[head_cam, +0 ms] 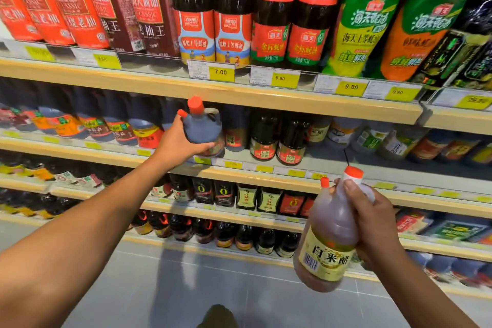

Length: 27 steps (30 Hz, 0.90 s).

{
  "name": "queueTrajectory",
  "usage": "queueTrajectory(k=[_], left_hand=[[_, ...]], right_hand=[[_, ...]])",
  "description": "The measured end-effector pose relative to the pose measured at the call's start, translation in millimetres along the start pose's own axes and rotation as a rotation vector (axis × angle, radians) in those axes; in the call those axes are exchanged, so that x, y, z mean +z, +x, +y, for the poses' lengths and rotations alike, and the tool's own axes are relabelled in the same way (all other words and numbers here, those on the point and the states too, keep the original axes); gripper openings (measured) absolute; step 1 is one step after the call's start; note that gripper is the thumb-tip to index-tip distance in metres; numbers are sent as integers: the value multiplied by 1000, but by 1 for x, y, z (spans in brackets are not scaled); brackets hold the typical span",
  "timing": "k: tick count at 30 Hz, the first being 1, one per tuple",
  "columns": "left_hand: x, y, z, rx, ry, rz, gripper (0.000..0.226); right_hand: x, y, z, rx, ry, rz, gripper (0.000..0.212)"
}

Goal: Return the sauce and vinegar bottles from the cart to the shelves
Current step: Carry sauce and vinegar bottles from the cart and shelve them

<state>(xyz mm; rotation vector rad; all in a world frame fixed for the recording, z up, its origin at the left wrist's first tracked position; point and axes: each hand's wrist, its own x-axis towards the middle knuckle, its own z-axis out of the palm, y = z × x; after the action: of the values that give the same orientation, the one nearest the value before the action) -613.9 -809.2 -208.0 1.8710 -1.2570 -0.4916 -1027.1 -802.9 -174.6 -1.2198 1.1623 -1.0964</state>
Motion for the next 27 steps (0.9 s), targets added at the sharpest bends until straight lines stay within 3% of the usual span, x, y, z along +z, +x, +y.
queueTrajectory(k=[7, 12, 16, 21, 27], left_hand=[[8, 35, -15, -50, 121, -36, 67], [3, 55, -16, -22, 324, -128, 59], [5, 54, -14, 30, 344, -163, 76], [10, 54, -6, -18, 324, -150, 70], [16, 44, 16, -73, 626, -26, 78]], right_hand=[[11, 10, 10, -21, 6, 38, 67], [15, 18, 14, -22, 21, 57, 71], [18, 22, 17, -34, 19, 68, 68], [21, 26, 13, -36, 41, 48, 64], [22, 32, 8, -60, 77, 30, 67]])
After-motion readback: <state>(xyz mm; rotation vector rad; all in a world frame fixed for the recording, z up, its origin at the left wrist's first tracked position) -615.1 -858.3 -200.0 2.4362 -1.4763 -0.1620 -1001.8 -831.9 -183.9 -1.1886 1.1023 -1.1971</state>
